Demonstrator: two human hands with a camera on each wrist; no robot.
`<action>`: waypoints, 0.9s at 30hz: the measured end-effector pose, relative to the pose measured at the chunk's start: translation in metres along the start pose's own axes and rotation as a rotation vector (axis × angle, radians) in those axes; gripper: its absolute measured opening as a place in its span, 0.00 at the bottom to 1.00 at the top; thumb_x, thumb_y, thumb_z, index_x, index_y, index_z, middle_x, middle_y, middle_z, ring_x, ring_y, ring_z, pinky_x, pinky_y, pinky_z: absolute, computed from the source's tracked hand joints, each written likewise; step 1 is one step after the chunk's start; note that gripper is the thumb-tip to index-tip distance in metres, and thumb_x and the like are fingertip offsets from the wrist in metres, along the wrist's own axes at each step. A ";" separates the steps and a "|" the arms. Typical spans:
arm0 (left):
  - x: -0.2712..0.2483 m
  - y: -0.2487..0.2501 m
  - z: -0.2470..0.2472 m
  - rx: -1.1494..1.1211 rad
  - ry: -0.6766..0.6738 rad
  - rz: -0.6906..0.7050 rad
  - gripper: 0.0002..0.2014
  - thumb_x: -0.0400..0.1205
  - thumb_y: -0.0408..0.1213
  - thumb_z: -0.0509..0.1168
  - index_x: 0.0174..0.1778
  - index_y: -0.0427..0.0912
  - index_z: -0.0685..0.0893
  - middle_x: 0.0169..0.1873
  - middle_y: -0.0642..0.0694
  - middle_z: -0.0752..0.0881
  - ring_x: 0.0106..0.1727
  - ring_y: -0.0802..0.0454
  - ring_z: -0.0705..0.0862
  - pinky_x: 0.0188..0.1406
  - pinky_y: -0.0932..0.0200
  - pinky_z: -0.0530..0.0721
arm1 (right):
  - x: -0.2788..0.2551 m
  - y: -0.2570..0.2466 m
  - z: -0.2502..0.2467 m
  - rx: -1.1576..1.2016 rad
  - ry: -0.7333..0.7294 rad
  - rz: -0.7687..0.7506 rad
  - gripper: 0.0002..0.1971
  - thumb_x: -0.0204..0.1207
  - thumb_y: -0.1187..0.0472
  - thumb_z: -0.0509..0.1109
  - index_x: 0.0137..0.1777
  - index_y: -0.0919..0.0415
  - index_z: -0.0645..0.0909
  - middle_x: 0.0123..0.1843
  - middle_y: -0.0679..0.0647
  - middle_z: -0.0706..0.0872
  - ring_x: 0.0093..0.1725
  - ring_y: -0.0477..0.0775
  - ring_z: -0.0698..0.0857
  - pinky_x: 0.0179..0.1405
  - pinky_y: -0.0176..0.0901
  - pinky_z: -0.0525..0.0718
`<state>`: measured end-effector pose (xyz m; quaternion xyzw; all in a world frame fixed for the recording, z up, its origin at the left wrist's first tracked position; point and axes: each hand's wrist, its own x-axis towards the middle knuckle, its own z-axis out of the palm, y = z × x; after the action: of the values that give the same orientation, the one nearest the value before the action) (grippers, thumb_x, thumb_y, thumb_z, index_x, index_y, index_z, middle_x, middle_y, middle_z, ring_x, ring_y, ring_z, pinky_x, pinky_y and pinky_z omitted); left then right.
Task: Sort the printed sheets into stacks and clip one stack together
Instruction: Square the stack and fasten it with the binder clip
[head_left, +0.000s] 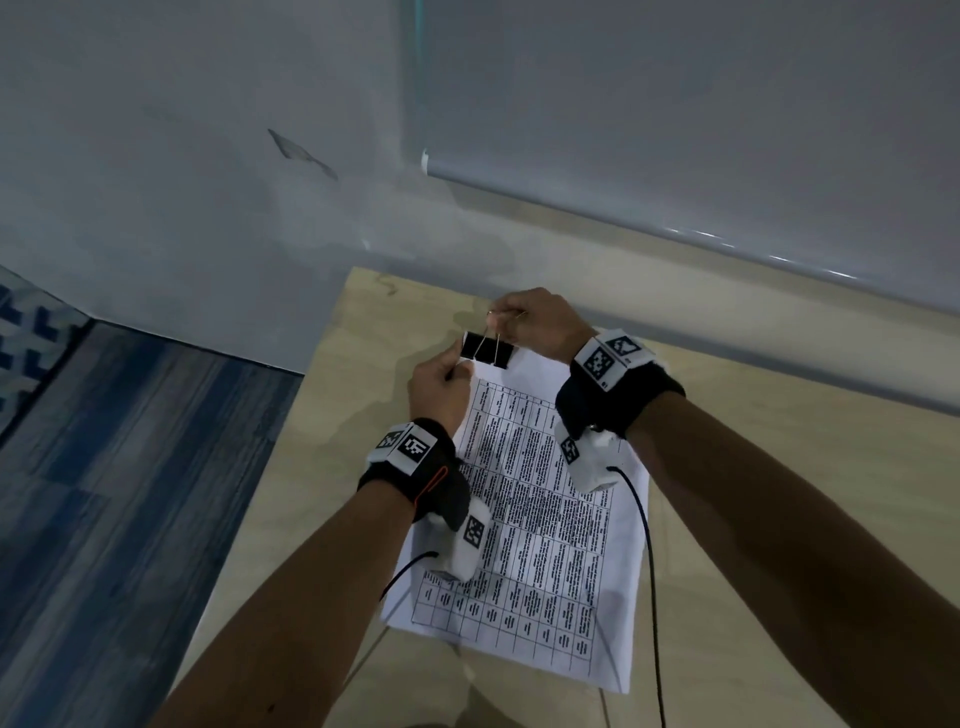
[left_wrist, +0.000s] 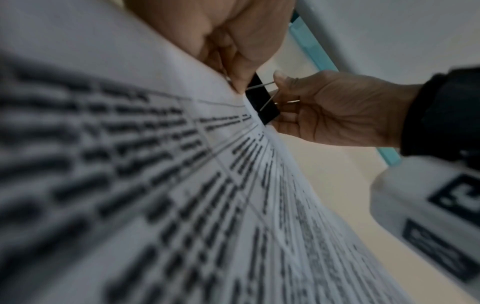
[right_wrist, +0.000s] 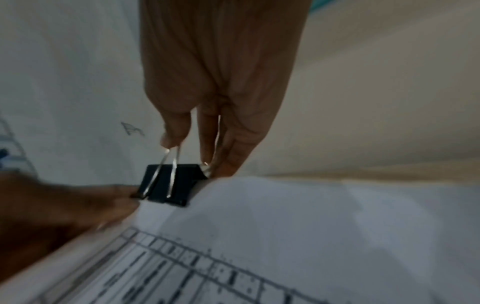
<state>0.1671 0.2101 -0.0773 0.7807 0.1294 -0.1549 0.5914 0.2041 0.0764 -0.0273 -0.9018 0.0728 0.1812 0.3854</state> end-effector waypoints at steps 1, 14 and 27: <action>0.001 0.002 -0.001 -0.019 -0.003 -0.021 0.17 0.81 0.27 0.59 0.63 0.37 0.85 0.60 0.41 0.88 0.55 0.50 0.83 0.55 0.66 0.76 | -0.004 -0.001 0.001 -0.069 0.050 -0.037 0.12 0.77 0.62 0.67 0.56 0.68 0.84 0.60 0.63 0.86 0.60 0.59 0.83 0.63 0.41 0.77; 0.019 0.016 -0.015 -0.028 -0.249 -0.114 0.14 0.73 0.22 0.69 0.39 0.43 0.73 0.46 0.37 0.82 0.51 0.45 0.81 0.54 0.50 0.78 | -0.077 0.013 0.043 0.094 0.256 -0.024 0.13 0.79 0.70 0.61 0.59 0.67 0.83 0.63 0.61 0.86 0.62 0.57 0.84 0.66 0.41 0.77; -0.007 0.051 -0.045 0.069 -0.562 -0.107 0.20 0.75 0.26 0.71 0.63 0.28 0.82 0.53 0.38 0.86 0.46 0.49 0.86 0.57 0.57 0.83 | -0.053 0.008 0.009 0.123 0.263 -0.002 0.05 0.75 0.66 0.67 0.40 0.56 0.76 0.36 0.48 0.80 0.40 0.49 0.77 0.48 0.40 0.69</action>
<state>0.1840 0.2392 -0.0179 0.7191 -0.0038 -0.4004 0.5680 0.1509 0.0775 -0.0183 -0.8925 0.1328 0.0564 0.4275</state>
